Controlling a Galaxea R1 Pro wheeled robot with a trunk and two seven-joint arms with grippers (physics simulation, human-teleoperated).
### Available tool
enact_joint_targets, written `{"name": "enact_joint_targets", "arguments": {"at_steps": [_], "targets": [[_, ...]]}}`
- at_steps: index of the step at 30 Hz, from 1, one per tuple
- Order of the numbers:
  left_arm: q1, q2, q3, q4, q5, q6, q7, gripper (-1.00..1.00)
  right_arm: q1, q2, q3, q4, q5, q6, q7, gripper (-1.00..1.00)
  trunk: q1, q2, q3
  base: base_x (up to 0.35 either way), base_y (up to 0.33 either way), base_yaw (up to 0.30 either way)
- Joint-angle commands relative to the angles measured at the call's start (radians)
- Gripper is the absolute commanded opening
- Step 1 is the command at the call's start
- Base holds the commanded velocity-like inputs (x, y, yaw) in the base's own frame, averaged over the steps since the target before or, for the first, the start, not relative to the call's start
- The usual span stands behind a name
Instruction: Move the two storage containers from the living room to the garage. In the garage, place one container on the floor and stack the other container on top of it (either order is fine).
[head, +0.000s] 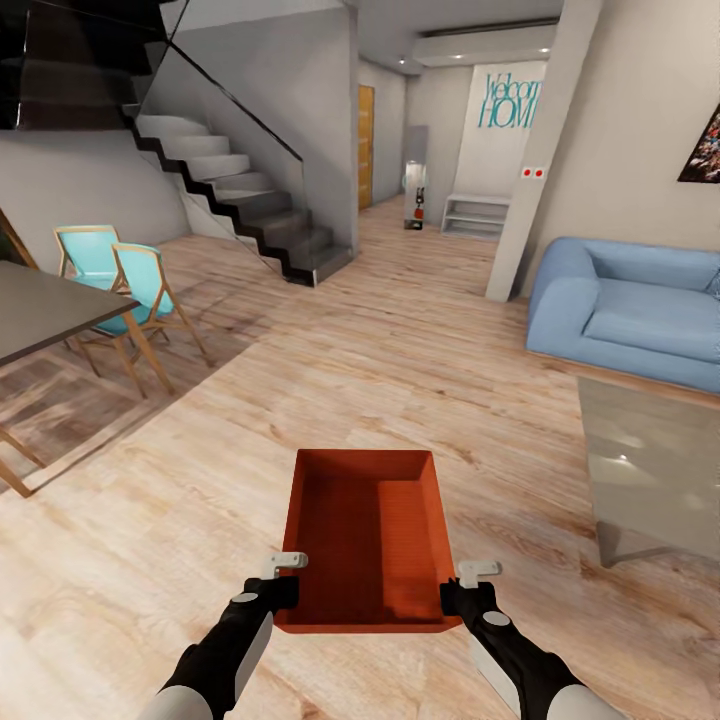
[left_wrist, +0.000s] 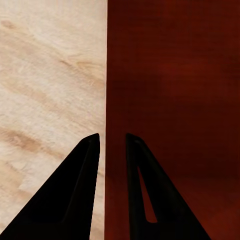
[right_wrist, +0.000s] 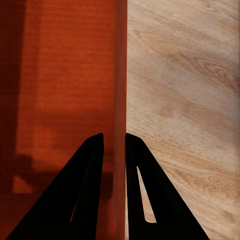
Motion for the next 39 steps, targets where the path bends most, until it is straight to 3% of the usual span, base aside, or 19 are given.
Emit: {"name": "enact_joint_targets", "arguments": {"at_steps": [1,27,39], "targets": [[0.0,0.001,-0.008,-0.003,0.005,0.006,-0.017,-1.0,-0.001,-0.039,0.01,-0.001,-0.017,-0.001,-0.002,-1.0,0.0,-0.001,-0.001,0.0,0.0,-0.007],[0.0,-0.003,-0.009,-0.002,0.015,0.018,-0.017,-1.0,-0.001,-0.042,0.008,-0.001,-0.017,-0.001,-0.002,-1.0,0.0,-0.001,0.009,0.001,0.0,0.0],[0.0,-0.001,-0.008,-0.005,0.021,0.016,-0.017,-1.0,-0.001,-0.042,0.008,-0.001,-0.017,-0.001,-0.002,-1.0,0.0,-0.001,0.009,0.293,0.0,0.0]]}}
